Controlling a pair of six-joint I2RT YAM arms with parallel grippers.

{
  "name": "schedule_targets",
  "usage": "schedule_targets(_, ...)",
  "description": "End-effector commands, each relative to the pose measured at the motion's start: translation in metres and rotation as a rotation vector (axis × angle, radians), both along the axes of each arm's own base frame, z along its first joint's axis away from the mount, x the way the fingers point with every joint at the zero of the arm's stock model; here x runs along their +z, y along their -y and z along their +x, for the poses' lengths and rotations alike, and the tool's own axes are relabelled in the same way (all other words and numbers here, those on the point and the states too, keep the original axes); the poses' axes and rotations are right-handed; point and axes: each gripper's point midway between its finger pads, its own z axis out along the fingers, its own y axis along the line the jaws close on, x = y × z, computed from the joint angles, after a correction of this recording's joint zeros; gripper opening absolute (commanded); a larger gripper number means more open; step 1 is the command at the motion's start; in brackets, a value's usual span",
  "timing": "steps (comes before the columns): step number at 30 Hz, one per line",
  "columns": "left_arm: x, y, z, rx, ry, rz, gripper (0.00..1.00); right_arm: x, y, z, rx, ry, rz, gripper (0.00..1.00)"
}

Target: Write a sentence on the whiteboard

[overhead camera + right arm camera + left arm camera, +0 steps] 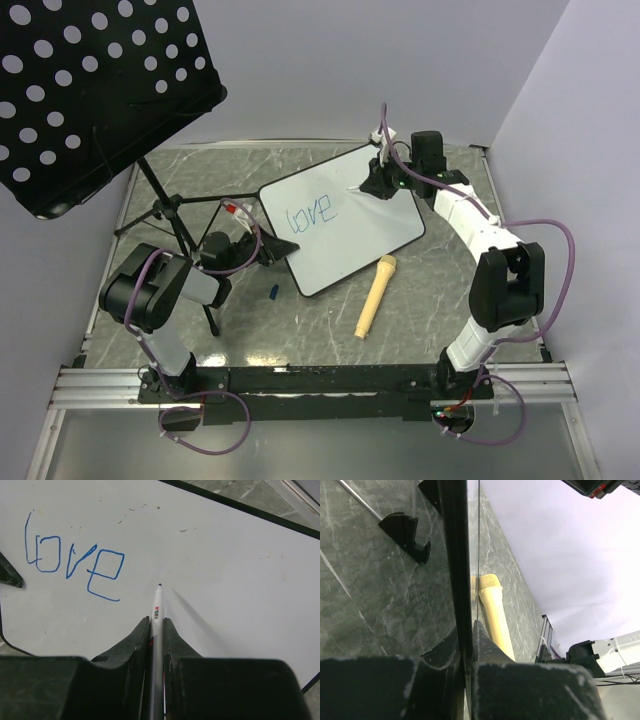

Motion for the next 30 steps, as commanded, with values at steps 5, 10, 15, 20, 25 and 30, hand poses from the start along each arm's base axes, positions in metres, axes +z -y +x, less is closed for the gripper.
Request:
schedule_targets(5,0.052,0.008,-0.006,-0.062,0.246,-0.063,0.01,0.004,0.003,0.022,-0.03,0.04,-0.008,0.0)
schedule_targets(10,0.052,0.008,-0.005,-0.065,0.246,-0.064,0.01,-0.002,0.001,0.024,-0.025,0.023,0.001,0.0)
schedule_targets(15,0.051,0.01,-0.005,-0.071,0.244,-0.063,0.01,-0.001,-0.008,0.023,-0.001,0.013,0.011,0.0)
schedule_targets(20,0.052,0.01,-0.005,-0.071,0.248,-0.064,0.01,0.001,-0.015,0.023,0.014,0.012,0.013,0.0)
schedule_targets(25,0.051,0.01,-0.005,-0.073,0.247,-0.064,0.01,0.002,-0.02,0.019,0.037,0.009,0.023,0.0)
schedule_targets(30,0.051,0.01,-0.004,-0.068,0.245,-0.063,0.01,-0.002,-0.025,0.008,0.08,-0.006,0.025,0.0)
